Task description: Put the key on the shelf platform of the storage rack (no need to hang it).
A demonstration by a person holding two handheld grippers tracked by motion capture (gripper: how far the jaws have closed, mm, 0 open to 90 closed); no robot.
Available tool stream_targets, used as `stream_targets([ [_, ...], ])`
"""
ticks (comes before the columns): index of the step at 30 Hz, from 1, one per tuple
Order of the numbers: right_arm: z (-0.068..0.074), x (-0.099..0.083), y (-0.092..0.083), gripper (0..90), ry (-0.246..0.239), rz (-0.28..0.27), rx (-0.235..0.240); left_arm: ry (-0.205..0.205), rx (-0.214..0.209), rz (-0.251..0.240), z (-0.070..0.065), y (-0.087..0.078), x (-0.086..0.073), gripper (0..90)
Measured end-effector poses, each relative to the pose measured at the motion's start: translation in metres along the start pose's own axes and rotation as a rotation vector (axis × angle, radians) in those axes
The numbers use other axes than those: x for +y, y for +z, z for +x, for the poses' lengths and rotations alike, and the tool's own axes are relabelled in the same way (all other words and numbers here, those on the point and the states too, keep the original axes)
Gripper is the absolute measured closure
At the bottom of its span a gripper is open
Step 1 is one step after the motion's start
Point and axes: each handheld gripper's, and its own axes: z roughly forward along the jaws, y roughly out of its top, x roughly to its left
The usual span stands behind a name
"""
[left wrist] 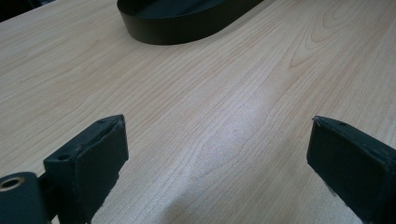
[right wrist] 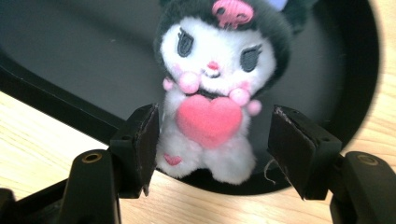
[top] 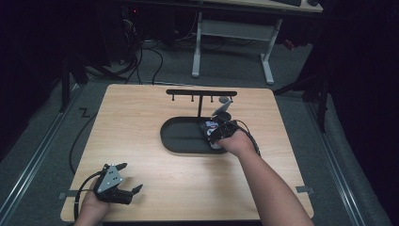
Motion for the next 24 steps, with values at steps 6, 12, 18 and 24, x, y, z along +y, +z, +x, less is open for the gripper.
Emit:
stream_targets([
  [6, -0.001, -0.006, -0.014, 34.1, -0.015, -0.033, -0.004, 0.0, 0.001, 0.001, 0.0, 0.0, 0.0, 5.8],
  [12, 0.002, -0.013, -0.016, 33.0, -0.042, -0.049, -0.012, 0.002, 0.0, 0.001, -0.002, 0.001, 0.001, 5.6],
  [18, 0.003, -0.022, -0.023, 31.8, -0.055, -0.074, -0.035, -0.009, 0.006, -0.003, 0.0, 0.0, 0.0, 5.0],
  [24, -0.003, -0.039, -0.032, 30.7, -0.053, -0.156, -0.042, -0.003, 0.009, 0.002, -0.001, 0.0, 0.001, 4.8],
])
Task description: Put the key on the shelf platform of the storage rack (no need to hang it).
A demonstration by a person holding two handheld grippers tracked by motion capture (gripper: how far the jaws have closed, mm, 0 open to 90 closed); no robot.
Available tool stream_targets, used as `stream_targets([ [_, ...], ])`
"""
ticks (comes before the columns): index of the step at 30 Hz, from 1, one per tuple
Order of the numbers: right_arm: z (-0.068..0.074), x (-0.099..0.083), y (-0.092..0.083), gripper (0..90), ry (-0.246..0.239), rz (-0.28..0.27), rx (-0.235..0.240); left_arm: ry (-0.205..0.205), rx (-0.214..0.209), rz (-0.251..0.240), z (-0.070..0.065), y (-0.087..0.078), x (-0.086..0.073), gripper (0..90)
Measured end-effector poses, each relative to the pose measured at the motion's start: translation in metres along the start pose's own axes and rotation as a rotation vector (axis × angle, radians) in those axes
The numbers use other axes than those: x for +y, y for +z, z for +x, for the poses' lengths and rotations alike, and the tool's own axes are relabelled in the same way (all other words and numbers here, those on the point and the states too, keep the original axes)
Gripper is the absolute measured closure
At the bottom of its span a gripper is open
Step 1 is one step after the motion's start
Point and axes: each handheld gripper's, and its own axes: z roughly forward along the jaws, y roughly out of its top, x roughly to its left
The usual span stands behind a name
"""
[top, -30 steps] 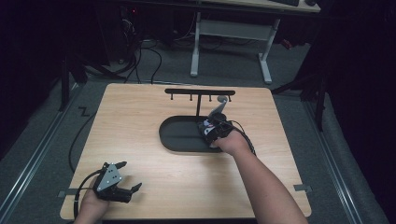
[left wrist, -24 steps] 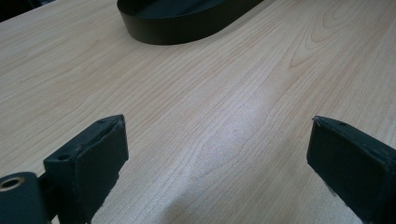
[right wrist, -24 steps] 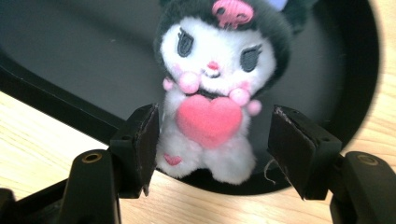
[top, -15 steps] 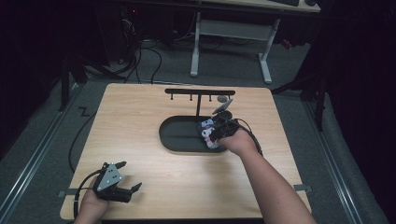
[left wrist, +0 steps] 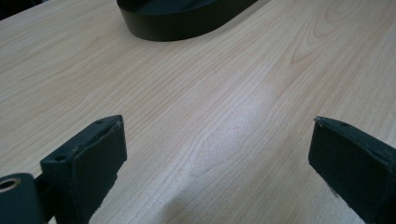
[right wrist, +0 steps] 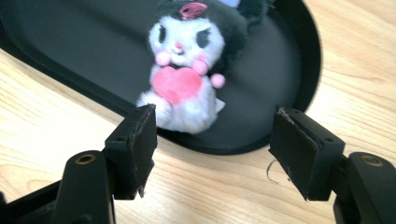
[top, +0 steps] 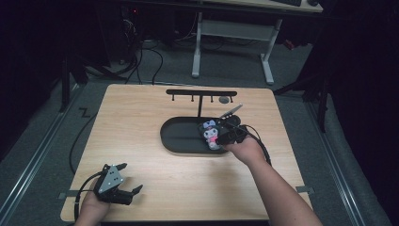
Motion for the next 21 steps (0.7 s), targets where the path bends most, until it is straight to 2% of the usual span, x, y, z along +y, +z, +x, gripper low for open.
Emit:
stream_targets([
  [2, -0.002, -0.007, -0.002, 30.9, -0.006, -0.042, -0.003, 0.002, -0.001, -0.001, -0.001, 0.0, 0.001, 4.8],
  [4, -0.007, -0.017, -0.004, 30.9, 0.035, -0.085, 0.023, 0.012, -0.007, 0.011, -0.002, 0.001, 0.0, 4.4],
  [7, -0.009, -0.033, -0.005, 30.8, 0.0, -0.154, 0.014, 0.007, -0.006, 0.008, -0.002, 0.001, 0.001, 4.1],
  [8, -0.01, -0.038, -0.005, 30.8, 0.002, -0.169, 0.018, 0.006, -0.003, 0.007, -0.002, 0.001, 0.001, 4.1],
  [11, -0.013, -0.056, -0.004, 27.2, 0.015, -0.21, 0.068, 0.021, -0.008, 0.018, -0.004, 0.002, 0.001, 4.1],
  [13, -0.014, -0.069, -0.002, 26.5, 0.01, -0.234, 0.083, 0.016, -0.008, 0.013, -0.003, 0.003, 0.002, 4.1],
  [17, -0.013, -0.094, 0.0, 25.8, -0.003, -0.327, 0.074, 0.022, -0.006, 0.009, -0.004, 0.005, 0.004, 4.2],
  [19, -0.014, -0.108, 0.003, 24.6, 0.026, -0.376, 0.081, 0.03, -0.005, 0.018, -0.005, 0.006, 0.004, 4.2],
  [21, -0.013, -0.121, 0.007, 22.0, 0.03, -0.41, 0.07, 0.023, -0.003, 0.016, -0.004, 0.006, 0.005, 4.2],
])
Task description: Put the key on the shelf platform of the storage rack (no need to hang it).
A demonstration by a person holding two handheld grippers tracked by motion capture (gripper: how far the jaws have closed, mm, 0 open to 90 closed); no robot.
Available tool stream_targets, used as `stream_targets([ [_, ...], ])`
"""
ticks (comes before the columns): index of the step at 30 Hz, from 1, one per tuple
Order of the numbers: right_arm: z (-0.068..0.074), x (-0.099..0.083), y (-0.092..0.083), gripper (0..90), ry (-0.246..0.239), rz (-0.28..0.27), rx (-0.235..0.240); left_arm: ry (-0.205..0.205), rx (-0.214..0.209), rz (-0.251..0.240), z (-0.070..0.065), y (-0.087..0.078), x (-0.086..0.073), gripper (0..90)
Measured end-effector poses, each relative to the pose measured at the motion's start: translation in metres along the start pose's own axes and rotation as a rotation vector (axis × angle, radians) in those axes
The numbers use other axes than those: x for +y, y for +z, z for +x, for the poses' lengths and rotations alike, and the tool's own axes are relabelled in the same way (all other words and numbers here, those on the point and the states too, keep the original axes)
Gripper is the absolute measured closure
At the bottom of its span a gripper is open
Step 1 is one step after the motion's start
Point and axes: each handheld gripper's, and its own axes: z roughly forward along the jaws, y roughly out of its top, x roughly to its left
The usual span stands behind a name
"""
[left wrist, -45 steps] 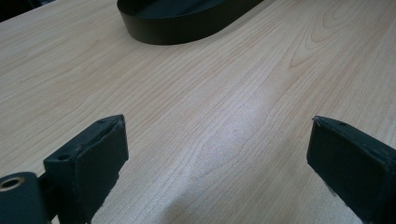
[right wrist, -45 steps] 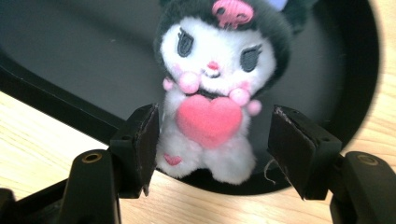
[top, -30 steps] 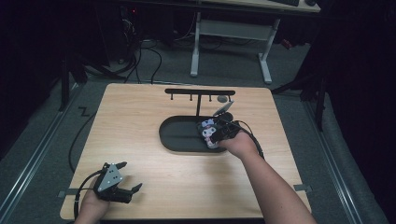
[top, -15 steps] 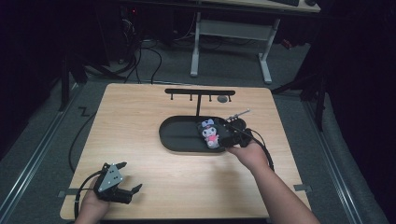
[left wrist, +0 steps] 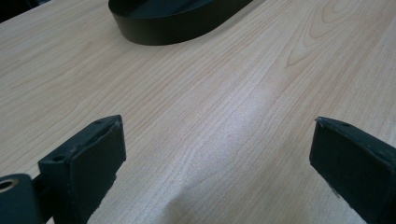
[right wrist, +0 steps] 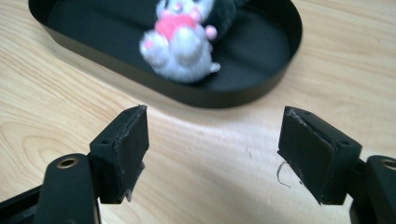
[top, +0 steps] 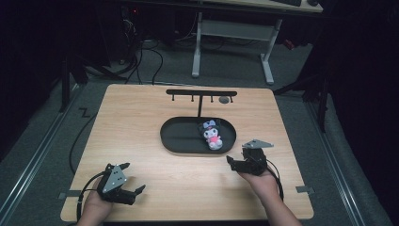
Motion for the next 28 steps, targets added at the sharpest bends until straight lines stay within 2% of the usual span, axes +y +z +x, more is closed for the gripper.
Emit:
stream_targets([
  [4, 0.002, -0.029, -0.002, 16.9, 0.03, -0.025, 0.026, -0.002, 0.001, -0.004, -0.001, 0.0, 0.0, 4.2],
  [7, 0.002, -0.042, -0.006, 15.2, 0.034, -0.042, 0.022, -0.001, -0.002, 0.003, -0.003, 0.001, 0.0, 4.2],
  [9, 0.003, -0.052, -0.011, 14.5, 0.034, -0.07, 0.018, 0.007, -0.002, -0.001, -0.004, 0.001, 0.001, 4.2],
  [11, 0.005, -0.068, -0.016, 14.8, 0.035, -0.128, 0.022, 0.022, 0.003, -0.011, -0.004, 0.0, 0.001, 4.3],
  [12, 0.006, -0.072, -0.016, 15.1, 0.021, -0.125, 0.025, 0.014, 0.012, -0.021, -0.003, 0.0, 0.002, 4.3],
  [13, 0.006, -0.071, -0.018, 14.8, -0.019, -0.098, 0.041, 0.003, 0.016, -0.033, -0.002, -0.001, 0.003, 4.5],
  [14, 0.006, -0.07, -0.019, 14.9, -0.035, -0.111, 0.025, -0.007, 0.02, -0.044, -0.001, -0.002, 0.003, 5.0],
  [15, 0.004, -0.071, -0.02, 15.0, -0.024, -0.134, 0.007, -0.008, 0.021, -0.046, -0.001, -0.003, 0.003, 5.2],
  [17, 0.001, -0.071, -0.02, 14.9, 0.034, -0.138, 0.029, -0.001, 0.023, -0.035, -0.002, -0.004, 0.002, 5.2],
  [18, 0.001, -0.071, -0.021, 14.8, 0.039, -0.15, 0.034, -0.001, 0.019, -0.03, -0.003, -0.004, 0.002, 5.1],
  [21, 0.003, -0.069, -0.021, 14.8, 0.004, -0.165, 0.01, -0.003, 0.005, -0.023, -0.003, -0.006, 0.0, 4.8],
  [28, 0.005, -0.064, -0.018, 14.8, 0.003, -0.191, -0.004, -0.021, 0.015, -0.031, 0.001, -0.01, -0.005, 4.8],
])
